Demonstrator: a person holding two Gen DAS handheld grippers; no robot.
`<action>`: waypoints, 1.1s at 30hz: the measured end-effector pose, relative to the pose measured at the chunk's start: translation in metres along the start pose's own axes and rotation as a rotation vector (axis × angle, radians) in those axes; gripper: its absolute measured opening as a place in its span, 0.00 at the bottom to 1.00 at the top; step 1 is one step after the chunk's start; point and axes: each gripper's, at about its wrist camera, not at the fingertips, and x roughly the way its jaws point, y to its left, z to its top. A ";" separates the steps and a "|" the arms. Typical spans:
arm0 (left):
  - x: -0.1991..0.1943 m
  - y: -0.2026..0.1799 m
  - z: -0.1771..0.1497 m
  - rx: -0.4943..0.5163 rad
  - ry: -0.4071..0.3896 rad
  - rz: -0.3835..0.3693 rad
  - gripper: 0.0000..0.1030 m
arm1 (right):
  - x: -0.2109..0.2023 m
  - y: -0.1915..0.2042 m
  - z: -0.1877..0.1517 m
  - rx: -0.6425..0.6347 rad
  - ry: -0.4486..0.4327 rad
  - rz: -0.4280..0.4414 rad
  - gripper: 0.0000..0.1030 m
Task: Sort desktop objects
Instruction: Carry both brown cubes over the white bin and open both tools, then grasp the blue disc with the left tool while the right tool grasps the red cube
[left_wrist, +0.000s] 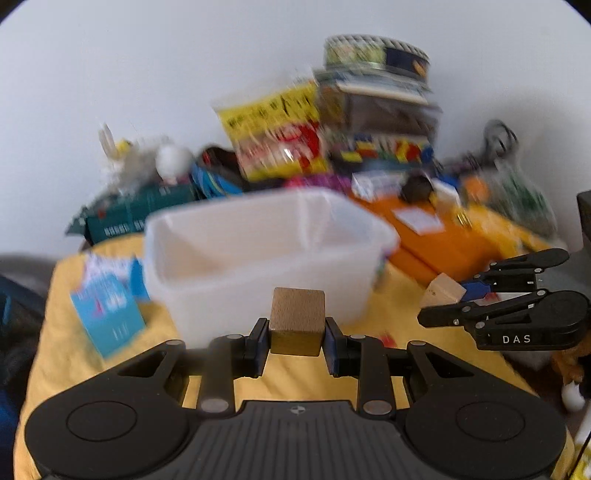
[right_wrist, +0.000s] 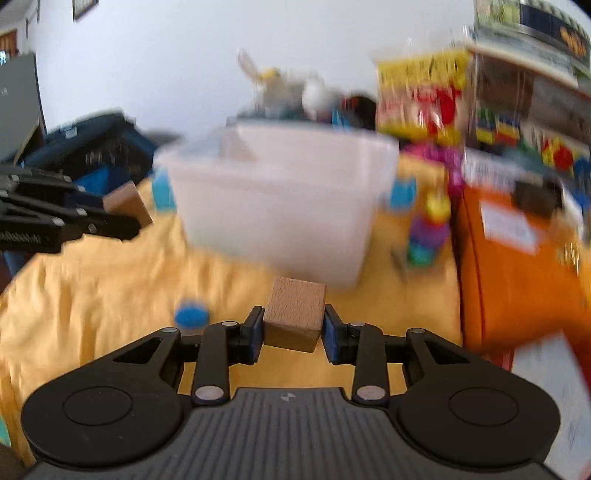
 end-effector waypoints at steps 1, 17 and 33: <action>0.002 0.004 0.008 -0.003 -0.017 0.006 0.32 | 0.002 0.000 0.012 -0.002 -0.029 -0.006 0.35; 0.090 0.042 0.059 -0.033 -0.014 0.067 0.43 | 0.093 -0.007 0.108 0.122 -0.042 -0.081 0.39; 0.049 -0.023 -0.056 0.040 0.117 -0.027 0.64 | 0.022 -0.017 0.044 0.029 -0.159 -0.149 0.44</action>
